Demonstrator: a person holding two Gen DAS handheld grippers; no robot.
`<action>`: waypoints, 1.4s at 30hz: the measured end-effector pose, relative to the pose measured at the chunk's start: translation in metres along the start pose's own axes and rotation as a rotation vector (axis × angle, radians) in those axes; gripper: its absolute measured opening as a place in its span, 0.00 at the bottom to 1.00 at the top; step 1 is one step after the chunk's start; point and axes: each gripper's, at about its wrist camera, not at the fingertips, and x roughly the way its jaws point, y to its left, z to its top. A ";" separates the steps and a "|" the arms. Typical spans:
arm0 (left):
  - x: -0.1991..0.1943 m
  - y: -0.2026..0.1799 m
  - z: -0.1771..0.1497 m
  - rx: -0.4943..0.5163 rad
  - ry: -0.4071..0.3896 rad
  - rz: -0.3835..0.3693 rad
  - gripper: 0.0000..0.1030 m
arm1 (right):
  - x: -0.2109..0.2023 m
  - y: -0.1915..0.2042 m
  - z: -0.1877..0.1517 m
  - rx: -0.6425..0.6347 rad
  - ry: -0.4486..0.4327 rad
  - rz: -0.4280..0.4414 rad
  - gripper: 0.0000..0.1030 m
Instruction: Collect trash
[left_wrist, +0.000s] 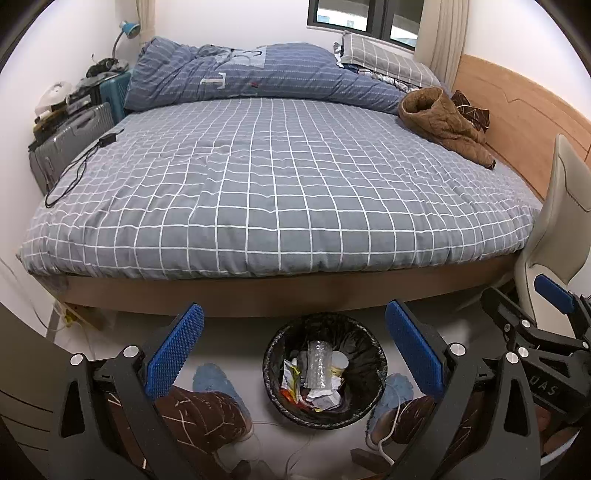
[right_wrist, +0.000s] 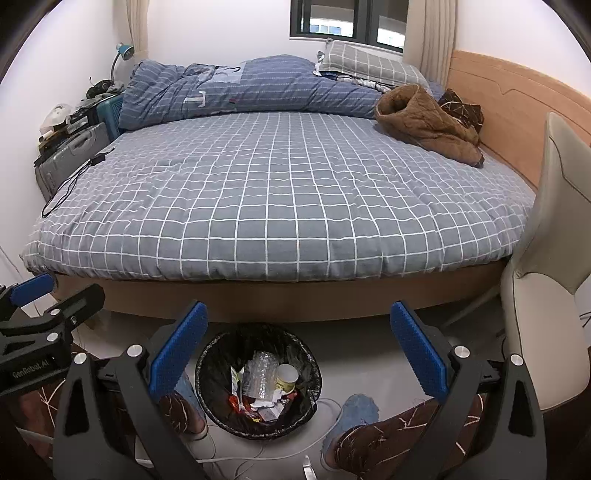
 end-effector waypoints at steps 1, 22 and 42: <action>0.001 0.000 0.000 0.000 0.002 0.000 0.94 | 0.000 0.000 0.000 0.001 0.000 0.000 0.92; 0.001 0.006 0.005 0.022 -0.014 0.036 0.94 | 0.004 0.001 0.004 -0.004 0.002 0.003 0.92; -0.002 0.006 0.006 0.032 -0.013 0.057 0.94 | 0.003 0.002 0.006 -0.004 -0.002 0.004 0.92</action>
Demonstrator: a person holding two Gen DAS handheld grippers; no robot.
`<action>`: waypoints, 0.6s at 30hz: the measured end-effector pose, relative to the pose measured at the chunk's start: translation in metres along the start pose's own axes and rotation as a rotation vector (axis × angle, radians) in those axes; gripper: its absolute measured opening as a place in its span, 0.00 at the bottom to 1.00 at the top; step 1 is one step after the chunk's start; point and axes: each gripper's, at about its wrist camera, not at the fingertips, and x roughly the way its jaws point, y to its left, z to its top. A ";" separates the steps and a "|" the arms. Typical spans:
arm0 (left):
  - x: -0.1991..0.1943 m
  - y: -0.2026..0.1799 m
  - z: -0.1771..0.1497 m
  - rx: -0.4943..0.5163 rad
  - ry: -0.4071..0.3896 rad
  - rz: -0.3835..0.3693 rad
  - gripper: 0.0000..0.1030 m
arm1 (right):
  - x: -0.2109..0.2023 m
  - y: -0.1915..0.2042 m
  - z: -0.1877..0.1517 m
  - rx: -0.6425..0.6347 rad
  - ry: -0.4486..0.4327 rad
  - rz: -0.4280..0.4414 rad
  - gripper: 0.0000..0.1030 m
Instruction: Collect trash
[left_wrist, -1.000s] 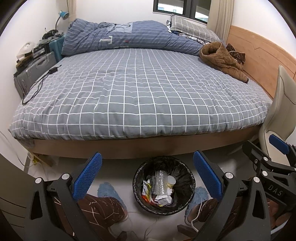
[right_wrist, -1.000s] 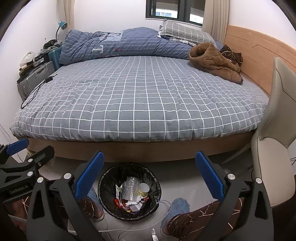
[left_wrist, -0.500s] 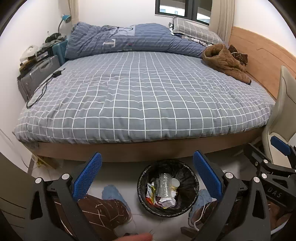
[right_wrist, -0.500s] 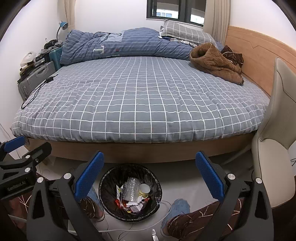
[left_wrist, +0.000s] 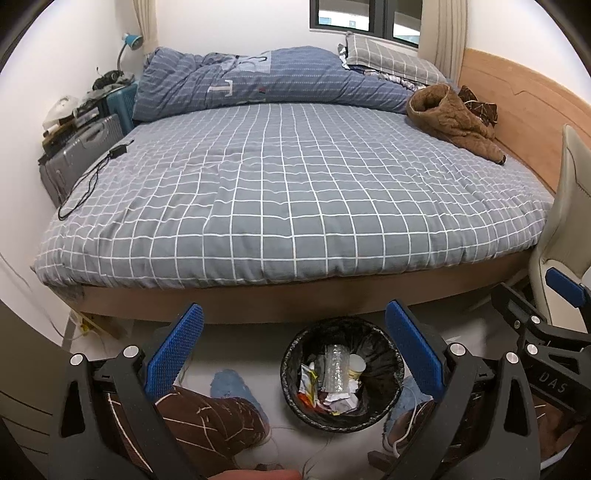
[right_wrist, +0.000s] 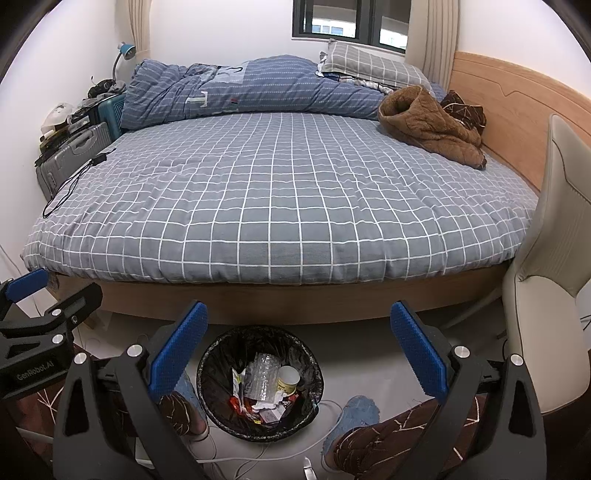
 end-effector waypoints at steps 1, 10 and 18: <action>0.000 0.000 0.000 0.000 0.002 0.000 0.94 | 0.000 0.000 0.000 0.000 -0.001 0.000 0.92; 0.001 -0.002 0.000 0.014 -0.001 0.006 0.94 | -0.001 -0.001 0.000 -0.002 -0.002 0.001 0.92; 0.001 -0.001 -0.002 0.014 -0.003 0.003 0.94 | -0.001 -0.001 0.000 -0.002 -0.003 0.003 0.92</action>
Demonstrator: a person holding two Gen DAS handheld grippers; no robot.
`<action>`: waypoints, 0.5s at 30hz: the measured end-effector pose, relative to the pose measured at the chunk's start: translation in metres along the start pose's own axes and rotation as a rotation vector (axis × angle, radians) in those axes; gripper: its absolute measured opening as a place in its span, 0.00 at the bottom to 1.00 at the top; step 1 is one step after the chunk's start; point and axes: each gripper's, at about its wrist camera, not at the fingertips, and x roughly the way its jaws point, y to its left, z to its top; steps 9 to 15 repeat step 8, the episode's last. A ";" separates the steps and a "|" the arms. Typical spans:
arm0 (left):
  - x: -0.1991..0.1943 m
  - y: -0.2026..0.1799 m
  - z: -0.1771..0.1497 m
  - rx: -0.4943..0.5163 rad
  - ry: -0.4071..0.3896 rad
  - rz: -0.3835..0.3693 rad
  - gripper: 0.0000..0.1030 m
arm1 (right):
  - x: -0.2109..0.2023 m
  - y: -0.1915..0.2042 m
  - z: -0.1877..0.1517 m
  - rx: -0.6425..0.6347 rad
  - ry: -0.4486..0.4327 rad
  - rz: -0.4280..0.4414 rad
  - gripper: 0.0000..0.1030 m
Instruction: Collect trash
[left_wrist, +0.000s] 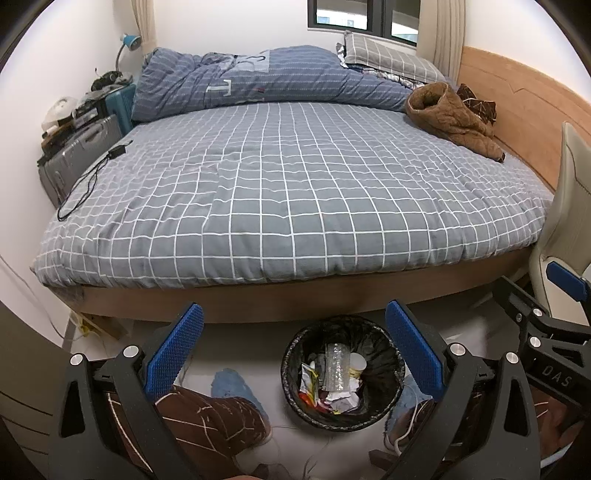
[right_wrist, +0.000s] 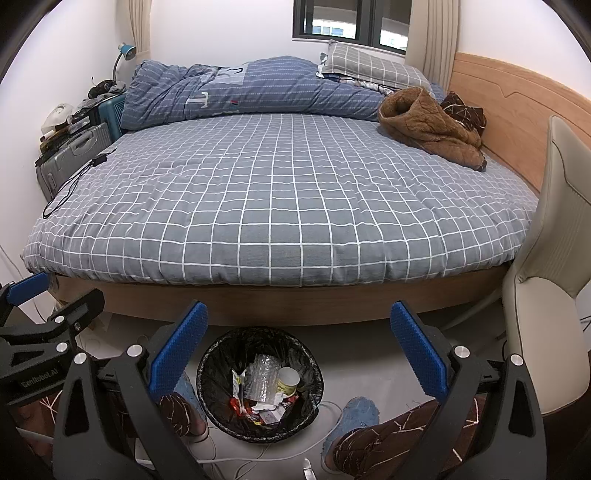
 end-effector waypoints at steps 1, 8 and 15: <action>0.000 0.000 0.000 -0.003 0.000 -0.003 0.94 | 0.000 0.000 0.000 -0.001 0.000 0.000 0.92; 0.002 0.004 0.000 -0.030 0.016 -0.009 0.94 | 0.000 0.001 0.002 -0.006 -0.006 0.006 0.92; 0.002 0.004 0.000 -0.030 0.016 -0.009 0.94 | 0.000 0.001 0.002 -0.006 -0.006 0.006 0.92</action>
